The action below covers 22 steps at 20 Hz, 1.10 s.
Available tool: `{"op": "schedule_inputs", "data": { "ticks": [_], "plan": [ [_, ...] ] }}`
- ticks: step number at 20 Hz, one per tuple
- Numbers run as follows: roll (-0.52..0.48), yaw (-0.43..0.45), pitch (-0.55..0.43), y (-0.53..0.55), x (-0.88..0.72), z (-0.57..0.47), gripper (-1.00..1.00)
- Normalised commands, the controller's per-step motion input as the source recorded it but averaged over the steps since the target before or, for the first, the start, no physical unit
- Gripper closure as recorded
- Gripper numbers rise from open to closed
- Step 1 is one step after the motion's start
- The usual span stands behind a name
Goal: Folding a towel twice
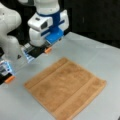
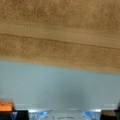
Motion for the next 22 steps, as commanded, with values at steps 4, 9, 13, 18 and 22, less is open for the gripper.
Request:
{"op": "schedule_inputs", "data": {
  "ticks": [4,9,13,18,22],
  "plan": [
    [-0.152,-0.264,0.217,0.33,0.56,0.02,-1.00],
    [-0.115,-0.253,0.260,0.34,0.57,0.09,-1.00],
    [-0.110,-0.269,0.275,0.29,0.52,0.10,-1.00],
    [-0.093,-0.221,0.253,0.24,0.52,0.05,-1.00],
    [-0.089,-0.242,0.164,0.23,0.54,0.00,-1.00]
  ]
}}
